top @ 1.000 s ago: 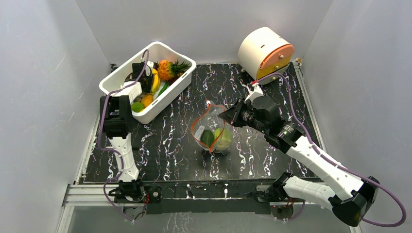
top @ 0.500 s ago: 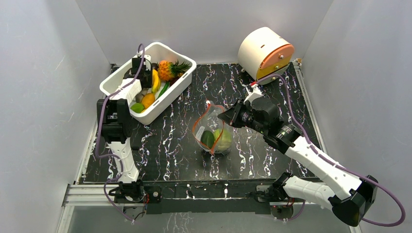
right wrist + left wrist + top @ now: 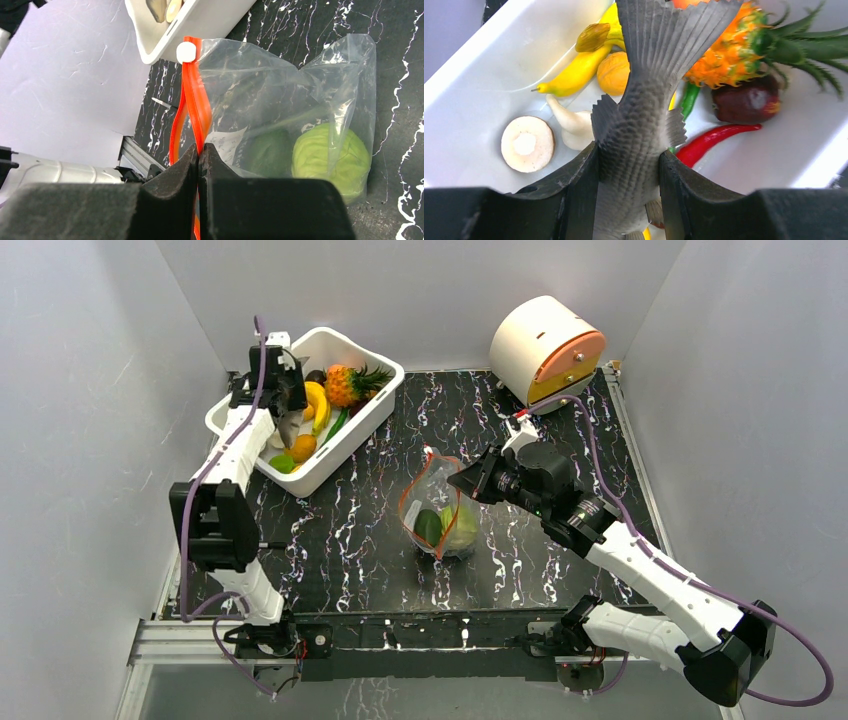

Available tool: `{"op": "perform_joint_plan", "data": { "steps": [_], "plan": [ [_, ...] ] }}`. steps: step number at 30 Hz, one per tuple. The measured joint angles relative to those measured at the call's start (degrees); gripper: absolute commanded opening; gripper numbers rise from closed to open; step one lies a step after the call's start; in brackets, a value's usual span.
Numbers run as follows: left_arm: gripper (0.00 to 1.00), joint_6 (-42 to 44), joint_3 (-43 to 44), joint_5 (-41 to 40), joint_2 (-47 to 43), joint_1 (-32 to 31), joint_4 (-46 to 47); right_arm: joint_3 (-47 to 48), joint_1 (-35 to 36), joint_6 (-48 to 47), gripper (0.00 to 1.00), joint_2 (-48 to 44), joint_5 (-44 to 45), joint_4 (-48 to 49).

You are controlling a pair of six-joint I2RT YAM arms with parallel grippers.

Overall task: Place the food in the zip-top bag and seal the zipper
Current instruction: Pick up the fake fish from the bin.

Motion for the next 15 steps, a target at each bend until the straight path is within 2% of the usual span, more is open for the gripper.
{"op": "perform_joint_plan", "data": {
  "steps": [5,15],
  "plan": [
    [0.17,-3.23,-1.25,5.31,-6.34,0.00,-1.11,0.00,0.00,0.00,0.00,0.00,0.02,-0.07],
    [0.18,-11.02,-8.37,22.16,-22.23,-0.02,-1.70,0.02,0.00,0.20,0.00,0.02,0.00,-0.57]
  ]
}}
